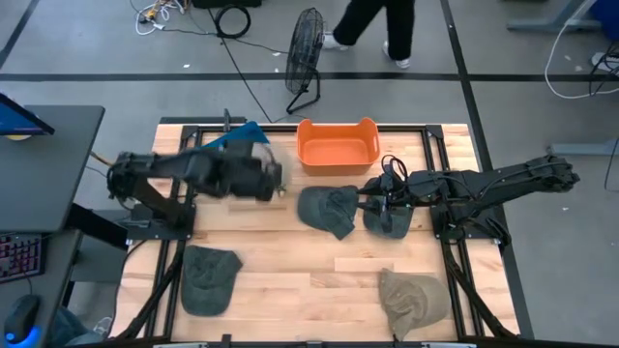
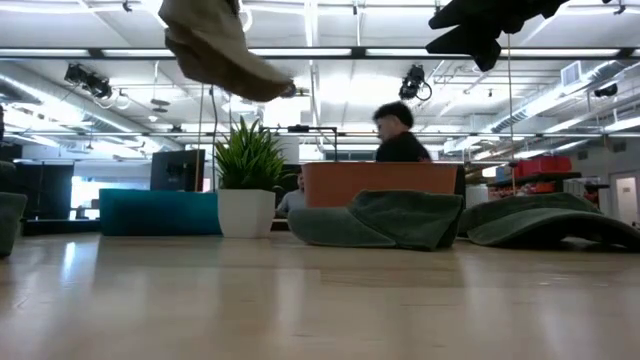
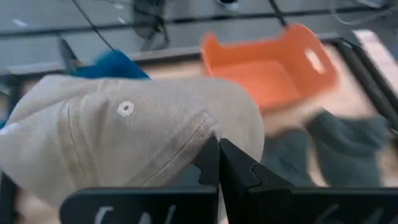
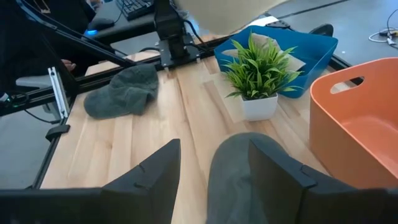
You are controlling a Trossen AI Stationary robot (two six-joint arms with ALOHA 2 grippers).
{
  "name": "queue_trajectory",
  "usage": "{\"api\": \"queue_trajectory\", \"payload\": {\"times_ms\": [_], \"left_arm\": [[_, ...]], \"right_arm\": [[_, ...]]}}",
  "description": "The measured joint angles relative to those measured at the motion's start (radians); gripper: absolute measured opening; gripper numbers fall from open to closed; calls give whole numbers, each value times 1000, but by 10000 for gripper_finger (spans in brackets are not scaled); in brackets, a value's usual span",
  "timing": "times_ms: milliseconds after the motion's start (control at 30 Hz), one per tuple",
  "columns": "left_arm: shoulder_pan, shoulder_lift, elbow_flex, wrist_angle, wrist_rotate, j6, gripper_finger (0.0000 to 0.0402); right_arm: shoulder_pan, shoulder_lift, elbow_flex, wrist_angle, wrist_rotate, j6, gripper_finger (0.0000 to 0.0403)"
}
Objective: Pick & Place hat
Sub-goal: Put the left brown cap into the blue bin
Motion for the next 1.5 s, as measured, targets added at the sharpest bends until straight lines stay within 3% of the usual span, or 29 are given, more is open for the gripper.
{"api": "queue_trajectory", "payload": {"times_ms": [267, 467, 767, 1167, 1333, 1500], "left_arm": [[287, -27, -1, 0, -26, 131, 2], [429, -28, -31, 3, 4, 247, 2], [563, -86, -377, 131, 83, 252, 2], [681, -147, -840, 753, 173, 436, 2], [687, -145, -973, 914, 244, 349, 3], [687, -145, -1030, 917, 280, 328, 21]], "right_arm": [[0, 0, 0, 7, 0, 16, 192], [0, 0, 0, 7, 0, 25, 192], [0, 0, 0, 10, 2, 30, 192], [0, 0, 0, 14, 4, 30, 192], [0, 0, 0, 14, 4, 30, 192], [0, 0, 0, 14, 5, 58, 192]]}}
